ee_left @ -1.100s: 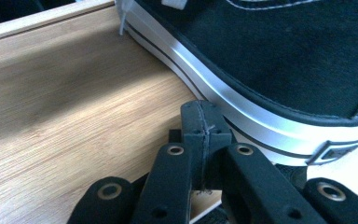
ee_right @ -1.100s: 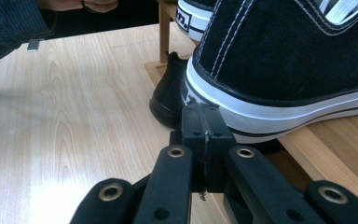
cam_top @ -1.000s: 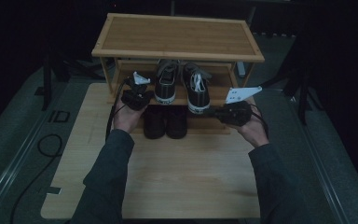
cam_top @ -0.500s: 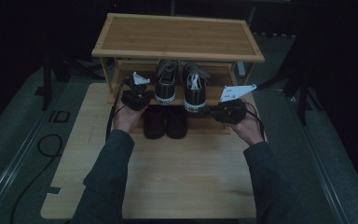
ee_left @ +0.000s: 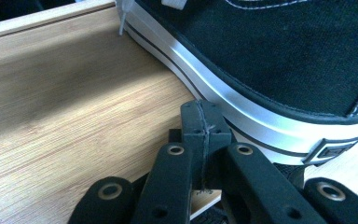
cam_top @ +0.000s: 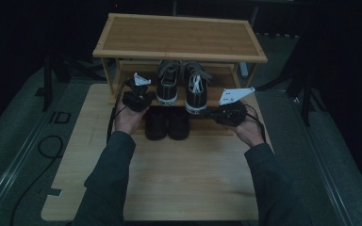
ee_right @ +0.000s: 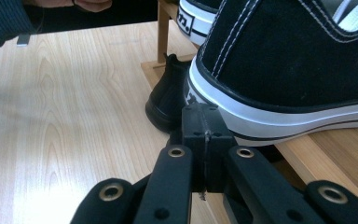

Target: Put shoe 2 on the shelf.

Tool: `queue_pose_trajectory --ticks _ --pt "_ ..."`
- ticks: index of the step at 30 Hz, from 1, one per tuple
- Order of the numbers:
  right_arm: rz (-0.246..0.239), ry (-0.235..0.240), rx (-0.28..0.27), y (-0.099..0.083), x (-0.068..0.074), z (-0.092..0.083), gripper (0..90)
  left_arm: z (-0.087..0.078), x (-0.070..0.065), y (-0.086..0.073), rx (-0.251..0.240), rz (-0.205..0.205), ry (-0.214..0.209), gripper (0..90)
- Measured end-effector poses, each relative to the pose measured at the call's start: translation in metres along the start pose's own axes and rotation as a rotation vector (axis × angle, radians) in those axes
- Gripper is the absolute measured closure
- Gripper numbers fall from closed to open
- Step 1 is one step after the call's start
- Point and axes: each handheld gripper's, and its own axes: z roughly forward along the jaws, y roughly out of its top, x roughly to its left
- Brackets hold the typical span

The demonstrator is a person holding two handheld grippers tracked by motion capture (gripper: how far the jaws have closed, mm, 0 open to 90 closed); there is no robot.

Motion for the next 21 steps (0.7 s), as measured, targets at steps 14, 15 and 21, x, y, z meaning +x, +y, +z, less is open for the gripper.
queue_pose_trajectory --ticks 14,15,21 --pt "-0.032 -0.038 0.009 0.009 0.002 0.01 90.0 0.0 0.0 0.0 -0.002 -0.002 -0.002 90.0" --pt "-0.033 -0.037 0.012 0.009 0.002 0.01 90.0 0.0 0.0 0.0 -0.003 -0.002 -0.002 90.0" --pt "-0.039 -0.053 0.022 0.012 0.0 0.012 90.0 0.0 0.0 -0.001 -0.004 -0.007 -0.003 90.0"
